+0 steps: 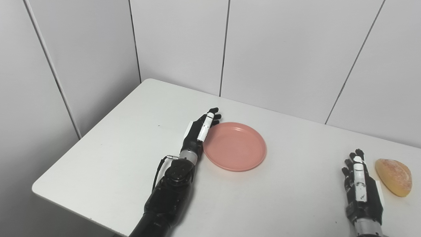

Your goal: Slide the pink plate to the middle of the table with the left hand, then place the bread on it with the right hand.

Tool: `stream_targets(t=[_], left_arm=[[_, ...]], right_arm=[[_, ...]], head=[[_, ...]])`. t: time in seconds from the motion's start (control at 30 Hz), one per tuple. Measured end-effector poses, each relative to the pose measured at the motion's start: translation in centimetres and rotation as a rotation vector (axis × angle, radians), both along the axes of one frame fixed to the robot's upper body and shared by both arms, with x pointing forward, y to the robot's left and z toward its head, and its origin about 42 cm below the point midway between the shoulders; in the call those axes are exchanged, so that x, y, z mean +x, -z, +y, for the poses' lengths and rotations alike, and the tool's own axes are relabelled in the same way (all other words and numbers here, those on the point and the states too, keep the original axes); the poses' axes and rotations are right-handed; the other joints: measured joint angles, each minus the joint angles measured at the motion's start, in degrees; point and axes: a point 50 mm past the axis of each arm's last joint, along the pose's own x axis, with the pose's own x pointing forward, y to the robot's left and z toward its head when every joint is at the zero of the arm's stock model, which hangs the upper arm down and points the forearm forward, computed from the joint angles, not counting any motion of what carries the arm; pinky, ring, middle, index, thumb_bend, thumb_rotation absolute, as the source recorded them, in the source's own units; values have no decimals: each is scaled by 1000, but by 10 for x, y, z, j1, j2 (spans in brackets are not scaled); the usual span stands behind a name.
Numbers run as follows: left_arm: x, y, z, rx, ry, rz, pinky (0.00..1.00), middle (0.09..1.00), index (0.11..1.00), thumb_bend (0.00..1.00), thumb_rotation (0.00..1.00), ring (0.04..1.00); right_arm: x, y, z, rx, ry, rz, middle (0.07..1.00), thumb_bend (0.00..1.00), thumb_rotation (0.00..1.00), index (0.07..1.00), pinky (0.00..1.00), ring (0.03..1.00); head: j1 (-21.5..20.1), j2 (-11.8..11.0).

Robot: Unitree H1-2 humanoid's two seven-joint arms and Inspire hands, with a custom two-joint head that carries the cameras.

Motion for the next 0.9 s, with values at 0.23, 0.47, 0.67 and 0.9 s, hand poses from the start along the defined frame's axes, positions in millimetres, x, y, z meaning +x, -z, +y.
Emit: stream_targets(t=[0.23, 0.47, 0.67, 0.9], left_arm=[[2, 4, -9, 32, 55, -13, 846, 841, 830, 404, 1000, 850], [2, 4, -18, 47, 105, -12, 865, 851, 842, 384, 1000, 852], [-3, 4, -20, 82, 123, -15, 838, 830, 828, 390, 1000, 840], [-5, 6, -19, 28, 142, -15, 838, 823, 804, 391, 1000, 843]], right_arm=[[1, 0, 12, 15, 10, -8, 1000, 595, 854, 1000, 1000, 999], [0, -1, 35, 15, -8, -11, 1000, 612, 898, 1000, 1000, 1000], [-1, -1, 46, 1, -18, -11, 1000, 576, 933, 1000, 1000, 1000], [-1, -2, 63, -8, -31, -35, 1000, 636, 897, 1000, 1000, 1000]], head=[[-62, 14], [-140, 22], [-200, 22], [-230, 16]])
